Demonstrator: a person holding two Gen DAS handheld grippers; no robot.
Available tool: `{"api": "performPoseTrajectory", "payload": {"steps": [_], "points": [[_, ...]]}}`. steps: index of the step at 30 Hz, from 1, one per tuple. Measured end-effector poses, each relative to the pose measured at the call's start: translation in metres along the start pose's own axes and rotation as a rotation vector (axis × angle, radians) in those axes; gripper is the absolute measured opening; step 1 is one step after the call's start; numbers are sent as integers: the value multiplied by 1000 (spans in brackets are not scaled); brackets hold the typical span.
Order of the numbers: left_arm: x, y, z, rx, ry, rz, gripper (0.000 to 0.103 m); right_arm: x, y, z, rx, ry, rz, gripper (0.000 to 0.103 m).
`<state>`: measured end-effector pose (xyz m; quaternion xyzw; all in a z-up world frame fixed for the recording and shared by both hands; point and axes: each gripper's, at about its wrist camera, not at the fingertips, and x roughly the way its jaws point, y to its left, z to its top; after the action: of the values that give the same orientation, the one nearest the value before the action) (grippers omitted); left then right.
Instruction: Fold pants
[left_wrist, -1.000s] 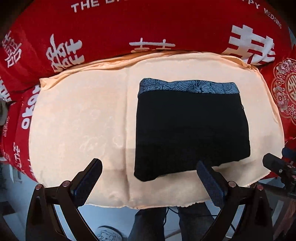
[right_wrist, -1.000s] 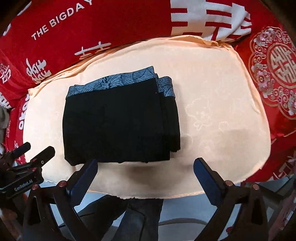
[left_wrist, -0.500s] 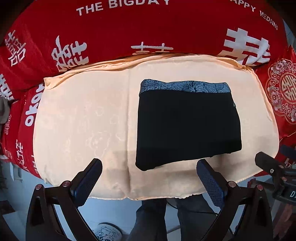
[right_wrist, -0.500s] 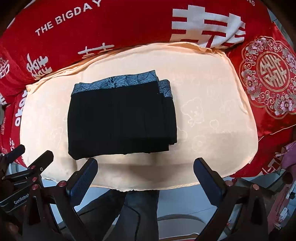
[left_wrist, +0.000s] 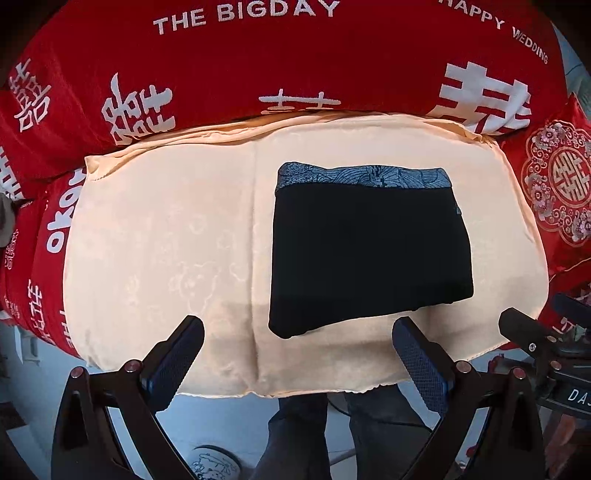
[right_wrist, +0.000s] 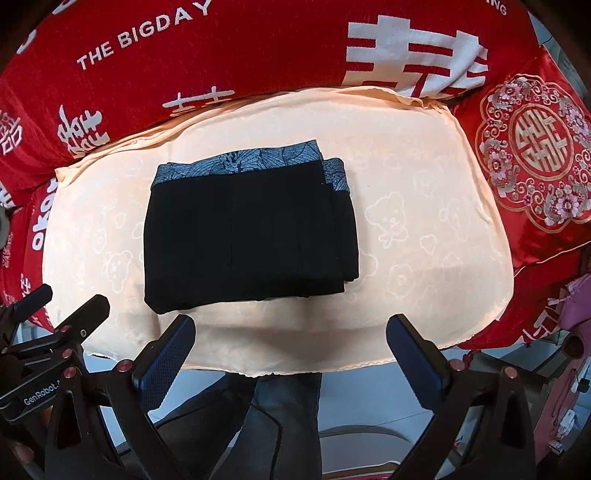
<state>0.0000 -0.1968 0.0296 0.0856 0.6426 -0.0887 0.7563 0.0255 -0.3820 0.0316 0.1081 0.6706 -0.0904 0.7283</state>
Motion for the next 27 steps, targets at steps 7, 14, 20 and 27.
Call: {"api": "performPoseTrajectory", "payload": {"steps": [7, 14, 20, 27], "points": [[-1, 0, -3, -2, 10, -1, 102, -1, 1, -2, 1, -1, -2, 103], [1, 0, -5, 1, 17, 4, 102, -2, 2, -2, -4, -2, -4, 103], [2, -2, -5, 12, 18, 6, 102, -2, 2, -3, -6, -1, -7, 103], [1, -3, -5, 34, 10, 23, 102, 0, 2, -5, -4, 3, -9, 103]]}}
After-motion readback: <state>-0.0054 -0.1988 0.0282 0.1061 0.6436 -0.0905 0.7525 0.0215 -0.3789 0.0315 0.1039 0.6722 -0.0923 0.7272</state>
